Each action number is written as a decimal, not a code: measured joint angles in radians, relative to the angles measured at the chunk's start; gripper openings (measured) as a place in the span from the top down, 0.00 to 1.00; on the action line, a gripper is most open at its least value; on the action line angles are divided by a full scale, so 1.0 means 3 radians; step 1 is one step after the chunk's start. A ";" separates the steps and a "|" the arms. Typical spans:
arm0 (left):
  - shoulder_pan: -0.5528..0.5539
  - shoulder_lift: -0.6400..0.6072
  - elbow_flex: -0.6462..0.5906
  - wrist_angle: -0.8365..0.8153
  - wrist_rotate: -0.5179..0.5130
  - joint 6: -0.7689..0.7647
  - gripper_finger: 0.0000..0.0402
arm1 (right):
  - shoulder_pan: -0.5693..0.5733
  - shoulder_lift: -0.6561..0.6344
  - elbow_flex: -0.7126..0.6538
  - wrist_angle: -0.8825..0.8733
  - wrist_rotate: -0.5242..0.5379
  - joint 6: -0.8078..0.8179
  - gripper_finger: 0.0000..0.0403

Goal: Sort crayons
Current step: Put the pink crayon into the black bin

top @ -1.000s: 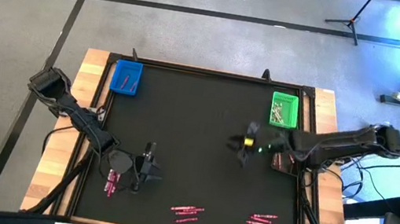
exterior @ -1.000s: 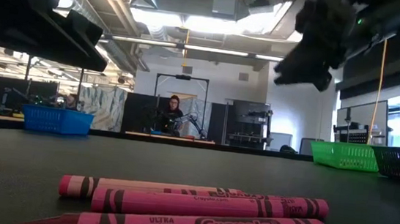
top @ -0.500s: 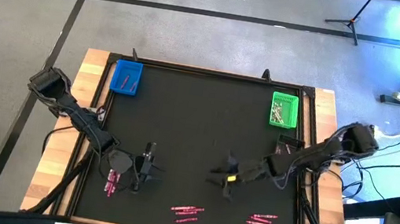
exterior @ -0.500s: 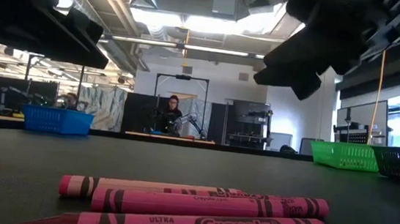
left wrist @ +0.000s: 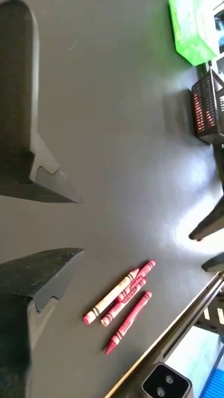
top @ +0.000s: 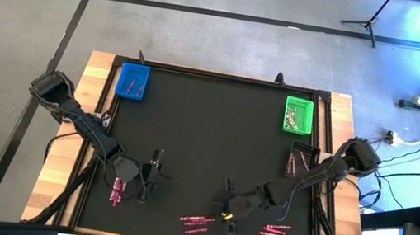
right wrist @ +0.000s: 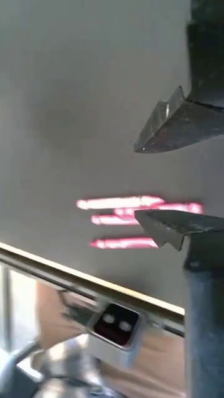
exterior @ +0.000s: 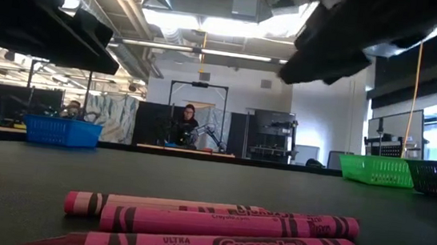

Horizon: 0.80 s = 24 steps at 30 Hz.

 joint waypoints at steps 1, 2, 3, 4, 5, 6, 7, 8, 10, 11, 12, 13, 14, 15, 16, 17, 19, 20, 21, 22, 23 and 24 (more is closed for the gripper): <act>-0.0001 0.0000 0.0000 -0.0001 0.0001 0.0001 0.70 | 0.0023 0.0029 0.0069 -0.0105 0.0000 0.0014 0.62; 0.0000 0.0000 0.0000 -0.0011 0.0002 0.0001 0.70 | 0.0048 0.0054 0.0124 -0.0145 0.0000 0.0041 0.62; 0.0000 0.0000 0.0000 -0.0016 0.0001 -0.0002 0.70 | 0.0073 0.0077 0.0168 -0.0188 -0.0001 0.0063 0.62; -0.0001 0.0000 0.0000 -0.0014 0.0001 -0.0001 0.70 | 0.0096 0.0096 0.0186 -0.0254 -0.0001 0.0080 0.62; -0.0001 0.0000 0.0000 -0.0015 0.0001 0.0001 0.70 | 0.0115 0.0126 0.0199 -0.0286 -0.0001 0.0097 0.62; 0.0000 0.0000 0.0000 -0.0022 0.0001 0.0000 0.70 | 0.0134 0.0150 0.0209 -0.0271 0.0009 0.0116 0.62; 0.0000 0.0000 0.0000 -0.0023 0.0001 -0.0001 0.70 | 0.0155 0.0177 0.0211 -0.0270 0.0062 0.0140 0.62; 0.0000 0.0000 0.0000 -0.0021 0.0000 0.0000 0.70 | 0.0172 0.0203 0.0207 -0.0302 0.0120 0.0166 0.62; 0.0000 0.0000 0.0000 -0.0029 0.0001 0.0001 0.70 | 0.0205 0.0257 0.0207 -0.0301 0.0199 0.0185 0.62; 0.0000 0.0000 0.0000 -0.0029 0.0000 0.0001 0.70 | 0.0217 0.0284 0.0209 -0.0307 0.0241 0.0186 0.62; -0.0001 0.0000 0.0000 -0.0028 0.0000 0.0002 0.70 | 0.0231 0.0310 0.0209 -0.0315 0.0261 0.0185 0.62; 0.0000 0.0000 -0.0001 -0.0028 0.0001 0.0002 0.70 | 0.0227 0.0341 0.0208 -0.0300 0.0268 0.0185 0.62; 0.0000 0.0000 0.0000 -0.0029 0.0000 0.0002 0.70 | 0.0225 0.0360 0.0209 -0.0291 0.0265 0.0185 0.62; 0.0000 0.0000 0.0000 -0.0026 0.0000 0.0002 0.70 | 0.0225 0.0383 0.0208 -0.0298 0.0262 0.0185 0.62; -0.0001 0.0000 0.0000 -0.0024 0.0001 0.0003 0.70 | 0.0225 0.0402 0.0208 -0.0294 0.0249 0.0189 0.62; 0.0000 0.0000 0.0000 -0.0025 0.0001 0.0002 0.70 | 0.0224 0.0415 0.0208 -0.0296 0.0249 0.0206 0.62; 0.0000 0.0000 0.0000 -0.0024 0.0000 0.0002 0.70 | 0.0224 0.0441 0.0208 -0.0299 0.0248 0.0247 0.62; 0.0000 0.0000 0.0000 -0.0023 0.0001 0.0002 0.70 | 0.0224 0.0445 0.0208 -0.0298 0.0257 0.0247 0.62; 0.0000 0.0000 0.0000 -0.0025 0.0000 0.0002 0.70 | 0.0224 0.0445 0.0207 -0.0289 0.0272 0.0247 0.62; -0.0001 0.0000 0.0000 -0.0025 0.0001 0.0002 0.70 | 0.0224 0.0445 0.0206 -0.0262 0.0301 0.0247 0.62; -0.0001 0.0000 0.0000 -0.0024 0.0000 0.0003 0.70 | 0.0224 0.0445 0.0206 -0.0203 0.0332 0.0242 0.62; 0.0000 0.0000 0.0000 -0.0024 0.0000 0.0002 0.70 | 0.0224 0.0445 0.0207 -0.0133 0.0354 0.0231 0.62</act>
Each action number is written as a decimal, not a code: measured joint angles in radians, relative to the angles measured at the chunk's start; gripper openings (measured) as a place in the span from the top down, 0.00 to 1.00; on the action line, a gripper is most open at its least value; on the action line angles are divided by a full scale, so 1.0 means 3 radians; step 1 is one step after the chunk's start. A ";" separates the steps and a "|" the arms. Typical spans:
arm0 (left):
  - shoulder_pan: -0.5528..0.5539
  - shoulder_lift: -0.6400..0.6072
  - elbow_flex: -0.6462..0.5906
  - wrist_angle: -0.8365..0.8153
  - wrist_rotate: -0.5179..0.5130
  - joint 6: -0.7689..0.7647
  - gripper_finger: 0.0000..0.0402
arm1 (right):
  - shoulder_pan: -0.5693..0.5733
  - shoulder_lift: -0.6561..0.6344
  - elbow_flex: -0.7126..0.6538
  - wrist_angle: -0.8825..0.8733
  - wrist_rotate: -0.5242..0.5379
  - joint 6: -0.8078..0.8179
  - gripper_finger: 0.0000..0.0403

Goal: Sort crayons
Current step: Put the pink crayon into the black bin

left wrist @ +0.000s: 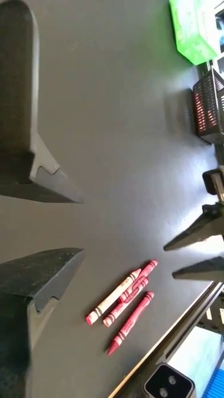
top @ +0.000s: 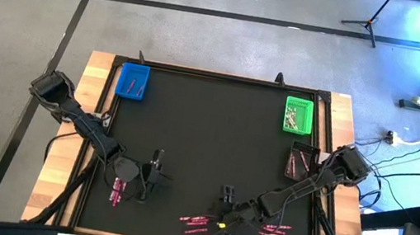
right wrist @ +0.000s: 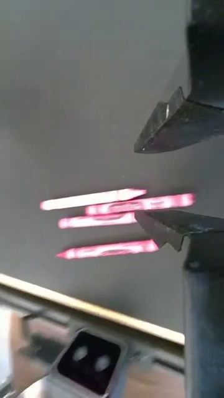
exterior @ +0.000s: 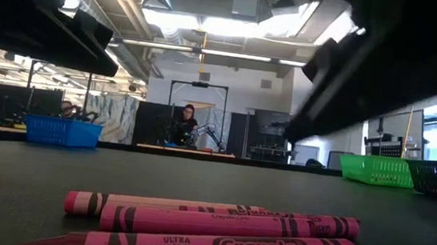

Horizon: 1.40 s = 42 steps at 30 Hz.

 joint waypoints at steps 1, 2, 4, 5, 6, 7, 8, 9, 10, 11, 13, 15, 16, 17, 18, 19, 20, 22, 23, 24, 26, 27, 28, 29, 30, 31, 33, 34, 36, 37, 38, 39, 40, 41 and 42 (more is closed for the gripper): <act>0.0001 0.0000 0.0000 0.0000 0.0000 0.0000 0.70 | 0.0000 0.0000 0.0000 0.0073 0.0017 -0.0037 0.62; 0.0001 0.0000 0.0000 0.0001 0.0000 0.0001 0.70 | 0.0000 0.0000 -0.0001 0.0153 0.0022 -0.0092 0.62; 0.0003 0.0000 -0.0001 0.0001 0.0000 0.0001 0.70 | -0.0009 0.0027 0.0001 0.0378 0.0085 -0.0203 0.62; 0.0003 0.0000 0.0000 0.0002 0.0000 0.0001 0.70 | -0.0022 0.0049 0.0003 0.0484 0.0131 -0.0268 0.62; 0.0003 0.0000 -0.0001 0.0003 0.0000 0.0001 0.70 | -0.0025 0.0074 0.0003 0.0554 0.0162 -0.0332 0.62; 0.0003 0.0000 -0.0001 0.0003 0.0000 0.0001 0.70 | -0.0036 0.0118 0.0001 0.0634 0.0168 -0.0371 0.62; 0.0003 0.0000 -0.0001 0.0008 0.0000 0.0000 0.70 | -0.0064 0.0171 0.0001 0.0740 0.0163 -0.0421 0.62; 0.0003 0.0000 -0.0001 0.0009 0.0000 0.0001 0.70 | -0.0081 0.0222 0.0001 0.0834 0.0155 -0.0439 0.62; 0.0003 0.0000 -0.0001 0.0010 0.0000 0.0001 0.70 | -0.0103 0.0266 0.0001 0.0881 0.0102 -0.0442 0.62; 0.0003 0.0000 -0.0001 0.0013 0.0000 0.0001 0.70 | -0.0135 0.0311 0.0001 0.0928 0.0047 -0.0445 0.62; 0.0003 0.0000 -0.0001 0.0011 0.0000 0.0001 0.70 | -0.0190 0.0415 0.0037 0.0981 -0.0074 -0.0442 0.62; 0.0003 0.0000 -0.0001 0.0011 0.0000 0.0001 0.70 | -0.0226 0.0497 0.0084 0.0956 -0.0154 -0.0437 0.62; 0.0003 0.0000 -0.0001 0.0011 0.0000 0.0001 0.70 | -0.0241 0.0537 0.0118 0.0959 -0.0208 -0.0438 0.62; 0.0003 0.0000 -0.0001 0.0010 0.0000 0.0001 0.70 | -0.0253 0.0564 0.0148 0.0969 -0.0238 -0.0438 0.62; 0.0004 0.0000 -0.0001 0.0010 -0.0001 0.0001 0.70 | -0.0254 0.0578 0.0155 0.0968 -0.0282 -0.0439 0.62; 0.0011 0.0000 -0.0001 0.0011 0.0001 0.0001 0.70 | -0.0253 0.0599 0.0170 0.0963 -0.0302 -0.0438 0.62; 0.0014 0.0000 -0.0001 0.0008 0.0001 0.0001 0.70 | -0.0252 0.0616 0.0185 0.0973 -0.0314 -0.0443 0.62; 0.0017 0.0000 -0.0001 -0.0002 -0.0006 0.0001 0.70 | -0.0249 0.0643 0.0185 0.0950 -0.0320 -0.0474 0.62; 0.0019 0.0000 -0.0001 -0.0001 -0.0005 0.0001 0.70 | -0.0247 0.0652 0.0183 0.0943 -0.0326 -0.0488 0.62; 0.0018 0.0000 -0.0001 -0.0007 -0.0004 0.0001 0.70 | -0.0243 0.0654 0.0183 0.0934 -0.0328 -0.0491 0.62; 0.0018 0.0000 -0.0001 -0.0004 -0.0003 0.0001 0.70 | -0.0242 0.0654 0.0183 0.0906 -0.0330 -0.0495 0.62; 0.0018 0.0000 -0.0001 -0.0004 -0.0001 0.0001 0.70 | -0.0243 0.0654 0.0183 0.0893 -0.0326 -0.0495 0.62; 0.0018 0.0000 -0.0001 -0.0006 -0.0001 0.0001 0.70 | -0.0244 0.0654 0.0183 0.0871 -0.0303 -0.0494 0.62; 0.0019 0.0000 -0.0001 -0.0004 -0.0001 0.0001 0.70 | -0.0244 0.0654 0.0183 0.0857 -0.0276 -0.0494 0.62; 0.0019 0.0000 -0.0001 -0.0003 -0.0001 0.0001 0.70 | -0.0244 0.0654 0.0183 0.0849 -0.0269 -0.0496 0.62; 0.0019 0.0000 -0.0001 -0.0004 -0.0001 0.0001 0.70 | -0.0245 0.0654 0.0183 0.0831 -0.0271 -0.0508 0.62; 0.0019 0.0000 -0.0001 -0.0003 -0.0001 0.0001 0.70 | -0.0245 0.0654 0.0183 0.0775 -0.0258 -0.0512 0.62; 0.0020 0.0000 -0.0001 -0.0004 -0.0001 0.0001 0.70 | -0.0245 0.0654 0.0182 0.0754 -0.0234 -0.0512 0.62; 0.0022 0.0000 -0.0001 -0.0004 -0.0001 0.0001 0.70 | -0.0245 0.0654 0.0183 0.0702 -0.0180 -0.0513 0.62; 0.0022 0.0000 -0.0001 -0.0003 -0.0001 0.0001 0.70 | -0.0244 0.0654 0.0183 0.0689 -0.0157 -0.0515 0.62; 0.0022 0.0000 -0.0001 -0.0004 -0.0001 0.0001 0.70 | -0.0244 0.0654 0.0185 0.0675 -0.0149 -0.0515 0.62; 0.0022 0.0000 -0.0001 -0.0004 -0.0001 0.0001 0.70 | -0.0243 0.0652 0.0185 0.0659 -0.0146 -0.0514 0.62; 0.0022 0.0000 -0.0001 -0.0003 -0.0001 0.0001 0.70 | -0.0244 0.0652 0.0185 0.0654 -0.0145 -0.0514 0.62; 0.0022 0.0000 -0.0001 -0.0004 -0.0001 0.0001 0.70 | -0.0244 0.0652 0.0185 0.0646 -0.0143 -0.0514 0.62; 0.0022 0.0000 -0.0001 -0.0004 -0.0001 0.0001 0.70 | -0.0244 0.0651 0.0185 0.0644 -0.0140 -0.0514 0.62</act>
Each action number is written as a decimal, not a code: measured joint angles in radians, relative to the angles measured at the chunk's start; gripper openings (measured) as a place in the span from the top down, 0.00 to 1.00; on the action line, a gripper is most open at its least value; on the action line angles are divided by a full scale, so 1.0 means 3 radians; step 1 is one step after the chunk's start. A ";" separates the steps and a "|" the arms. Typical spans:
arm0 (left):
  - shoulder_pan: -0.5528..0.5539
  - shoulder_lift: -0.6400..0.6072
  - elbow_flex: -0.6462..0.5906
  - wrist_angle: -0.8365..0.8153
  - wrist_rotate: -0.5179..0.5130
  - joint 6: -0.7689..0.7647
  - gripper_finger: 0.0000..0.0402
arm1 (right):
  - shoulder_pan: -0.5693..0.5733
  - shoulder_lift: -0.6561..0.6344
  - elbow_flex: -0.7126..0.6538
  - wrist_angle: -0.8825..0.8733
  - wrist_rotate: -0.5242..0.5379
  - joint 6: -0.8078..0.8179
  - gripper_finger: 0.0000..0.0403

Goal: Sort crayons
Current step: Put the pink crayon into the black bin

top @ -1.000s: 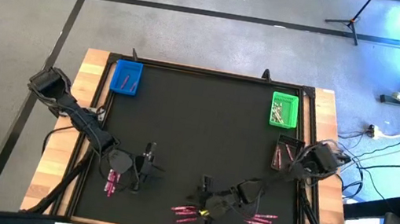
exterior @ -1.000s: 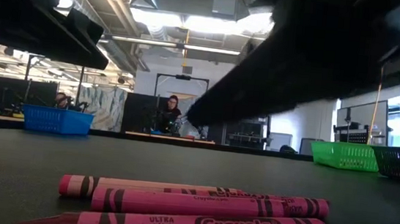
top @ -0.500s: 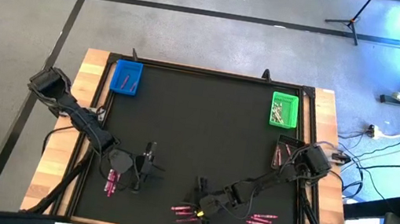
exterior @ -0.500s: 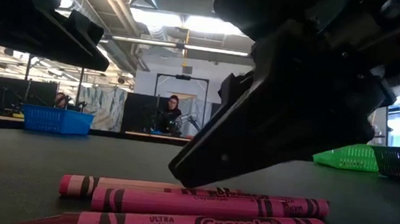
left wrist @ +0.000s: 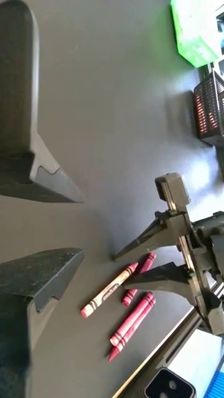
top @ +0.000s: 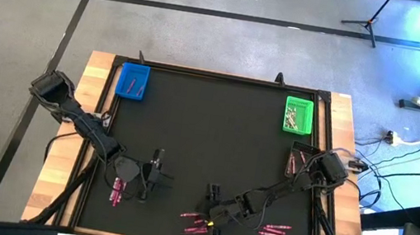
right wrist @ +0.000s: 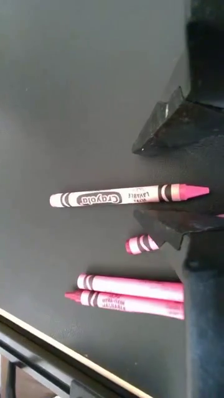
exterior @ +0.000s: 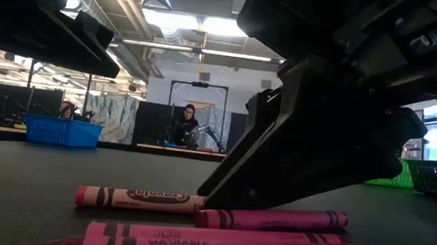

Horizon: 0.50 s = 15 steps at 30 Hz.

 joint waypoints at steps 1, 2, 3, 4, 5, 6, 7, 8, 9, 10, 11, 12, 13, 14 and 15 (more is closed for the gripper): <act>0.0000 0.0000 0.0000 0.0001 0.0001 0.0000 0.70 | -0.0001 -0.0001 0.0000 -0.0002 -0.0003 0.0000 0.62; 0.0000 0.0000 0.0000 0.0001 0.0000 0.0000 0.70 | -0.0001 -0.0001 0.0000 -0.0007 -0.0013 0.0000 0.63; 0.0000 0.0000 0.0000 0.0001 0.0000 0.0000 0.70 | -0.0001 -0.0002 0.0001 -0.0012 -0.0022 0.0000 0.65; 0.0000 0.0000 0.0000 0.0001 0.0000 0.0000 0.70 | -0.0002 -0.0003 0.0001 -0.0017 -0.0030 0.0000 0.67; 0.0000 0.0000 0.0000 0.0001 0.0000 0.0000 0.70 | -0.0002 0.0000 0.0001 -0.0022 -0.0046 0.0000 0.69; 0.0000 0.0000 0.0000 0.0001 0.0000 -0.0002 0.70 | -0.0002 0.0013 0.0003 -0.0020 -0.0052 0.0000 0.72; 0.0000 0.0000 0.0000 0.0001 0.0001 -0.0004 0.70 | -0.0002 0.0014 0.0003 -0.0023 -0.0053 0.0000 0.75; 0.0000 0.0000 0.0000 0.0001 0.0001 -0.0004 0.70 | -0.0002 0.0014 0.0004 -0.0038 -0.0053 0.0000 0.78; 0.0000 0.0000 0.0000 0.0001 0.0001 -0.0004 0.70 | -0.0002 0.0015 0.0006 -0.0050 -0.0053 0.0000 0.81; 0.0000 0.0000 0.0000 0.0003 0.0001 -0.0005 0.70 | -0.0002 0.0015 0.0006 -0.0064 -0.0050 0.0000 0.84; 0.0000 0.0000 0.0000 0.0002 0.0001 -0.0006 0.70 | -0.0002 0.0015 0.0007 -0.0076 -0.0041 0.0000 0.87; 0.0000 0.0000 0.0000 0.0003 0.0001 -0.0008 0.70 | -0.0002 0.0015 0.0006 -0.0080 -0.0015 0.0000 0.89; 0.0000 0.0000 0.0000 0.0003 0.0001 -0.0008 0.70 | 0.0000 0.0015 0.0006 -0.0081 0.0009 -0.0002 0.92; 0.0000 0.0000 0.0000 0.0003 0.0001 -0.0009 0.70 | 0.0001 0.0017 0.0006 -0.0084 0.0018 -0.0009 0.95; 0.0000 0.0000 0.0000 0.0003 0.0001 -0.0009 0.70 | 0.0001 0.0017 0.0006 -0.0086 0.0018 -0.0018 0.97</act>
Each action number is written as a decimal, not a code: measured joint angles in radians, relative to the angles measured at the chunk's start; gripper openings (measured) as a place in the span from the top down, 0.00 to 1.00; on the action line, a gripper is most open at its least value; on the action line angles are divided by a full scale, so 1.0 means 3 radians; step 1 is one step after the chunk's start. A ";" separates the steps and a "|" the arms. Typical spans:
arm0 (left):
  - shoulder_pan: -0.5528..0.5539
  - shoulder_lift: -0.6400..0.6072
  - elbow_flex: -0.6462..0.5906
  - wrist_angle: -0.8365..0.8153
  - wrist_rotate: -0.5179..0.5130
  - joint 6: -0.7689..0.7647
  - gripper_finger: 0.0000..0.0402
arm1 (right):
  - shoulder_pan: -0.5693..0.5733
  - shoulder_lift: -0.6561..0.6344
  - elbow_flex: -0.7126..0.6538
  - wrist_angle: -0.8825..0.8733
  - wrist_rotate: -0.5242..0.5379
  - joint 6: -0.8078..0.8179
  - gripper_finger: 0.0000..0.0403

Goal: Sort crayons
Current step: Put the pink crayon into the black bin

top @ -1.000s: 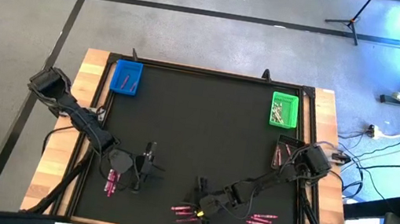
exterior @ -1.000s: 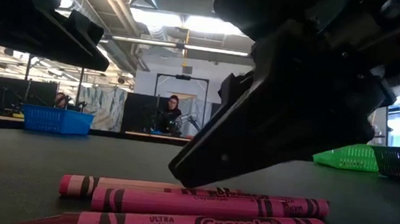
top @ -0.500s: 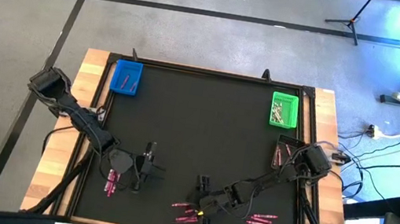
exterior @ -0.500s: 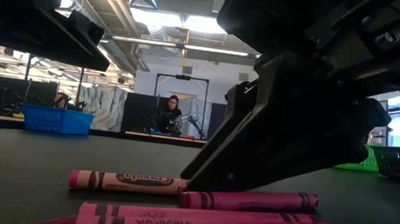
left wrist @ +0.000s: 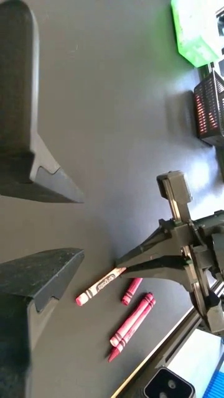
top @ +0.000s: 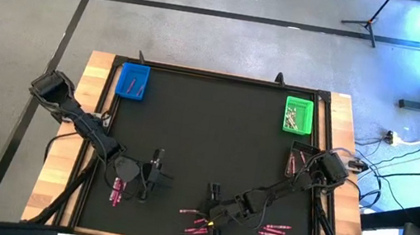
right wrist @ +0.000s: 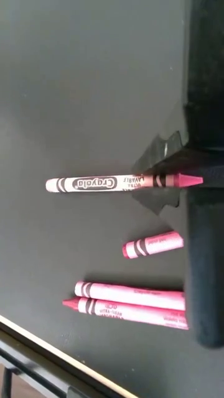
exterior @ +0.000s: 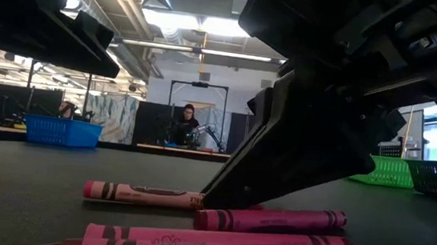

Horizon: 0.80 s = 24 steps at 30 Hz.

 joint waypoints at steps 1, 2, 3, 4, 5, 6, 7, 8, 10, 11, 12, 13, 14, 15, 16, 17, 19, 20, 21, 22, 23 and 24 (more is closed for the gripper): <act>0.0000 0.0000 0.0000 0.0000 0.0000 0.0000 0.70 | -0.0001 0.0000 0.0000 -0.0002 -0.0001 -0.0025 0.98; 0.0000 0.0000 0.0000 0.0000 0.0000 0.0000 0.70 | -0.0003 0.0000 0.0000 -0.0004 -0.0002 -0.0058 0.98; 0.0000 0.0000 0.0000 0.0000 0.0000 0.0000 0.70 | -0.0002 0.0000 0.0000 -0.0004 -0.0001 -0.0067 0.98; 0.0000 0.0000 0.0000 0.0000 0.0000 0.0000 0.70 | -0.0001 -0.0006 0.0000 -0.0007 0.0003 -0.0067 0.96; 0.0000 0.0000 0.0000 0.0000 0.0000 0.0000 0.70 | 0.0000 -0.0023 -0.0001 -0.0019 0.0019 -0.0067 0.95; 0.0000 0.0000 0.0000 0.0000 0.0000 0.0000 0.70 | 0.0000 -0.0040 -0.0005 -0.0032 0.0029 -0.0067 0.94; 0.0000 0.0000 0.0000 0.0000 0.0000 0.0001 0.70 | 0.0000 -0.0064 -0.0008 -0.0059 0.0042 -0.0069 0.94; 0.0000 0.0000 0.0000 0.0000 0.0000 0.0005 0.70 | 0.0000 -0.0099 -0.0014 -0.0113 0.0058 -0.0078 0.93; 0.0000 0.0000 0.0000 0.0003 0.0000 0.0003 0.70 | -0.0002 -0.0171 -0.0020 -0.0235 0.0078 -0.0099 0.94; 0.0000 0.0000 0.0000 0.0003 0.0000 0.0003 0.70 | -0.0003 -0.0216 -0.0020 -0.0296 0.0088 -0.0107 0.95; 0.0000 0.0000 0.0000 0.0003 0.0000 0.0003 0.70 | -0.0003 -0.0267 -0.0020 -0.0376 0.0114 -0.0108 0.96; 0.0000 0.0000 0.0000 0.0006 0.0000 0.0003 0.70 | -0.0003 -0.0328 -0.0020 -0.0452 0.0145 -0.0108 0.96; 0.0000 0.0000 0.0000 0.0006 0.0000 0.0003 0.70 | -0.0003 -0.0386 -0.0020 -0.0533 0.0181 -0.0107 0.97; 0.0000 0.0000 0.0000 0.0006 0.0000 0.0001 0.70 | -0.0003 -0.0433 -0.0019 -0.0599 0.0211 -0.0100 0.97; 0.0000 0.0000 0.0000 0.0006 0.0000 0.0001 0.70 | -0.0001 -0.0482 -0.0018 -0.0680 0.0245 -0.0081 0.97; 0.0000 0.0000 0.0000 0.0006 0.0000 0.0001 0.70 | 0.0000 -0.0529 -0.0018 -0.0779 0.0264 -0.0079 0.97; 0.0000 0.0000 0.0000 0.0005 0.0001 -0.0001 0.70 | 0.0000 -0.0626 -0.0018 -0.0944 0.0285 -0.0065 0.95; 0.0000 0.0000 0.0000 0.0003 0.0000 -0.0003 0.70 | 0.0000 -0.0676 -0.0018 -0.1011 0.0292 -0.0051 0.95; 0.0000 0.0001 0.0000 0.0003 0.0001 -0.0003 0.70 | 0.0000 -0.0731 -0.0017 -0.1082 0.0293 -0.0029 0.95; 0.0000 0.0001 0.0000 0.0002 0.0000 -0.0003 0.70 | 0.0000 -0.0782 -0.0017 -0.1169 0.0313 0.0013 0.94; 0.0000 0.0000 0.0000 0.0001 0.0000 -0.0003 0.70 | 0.0000 -0.0832 -0.0017 -0.1251 0.0324 0.0048 0.94; 0.0000 0.0001 0.0000 0.0001 0.0000 -0.0002 0.70 | 0.0000 -0.0883 -0.0017 -0.1332 0.0347 0.0098 0.94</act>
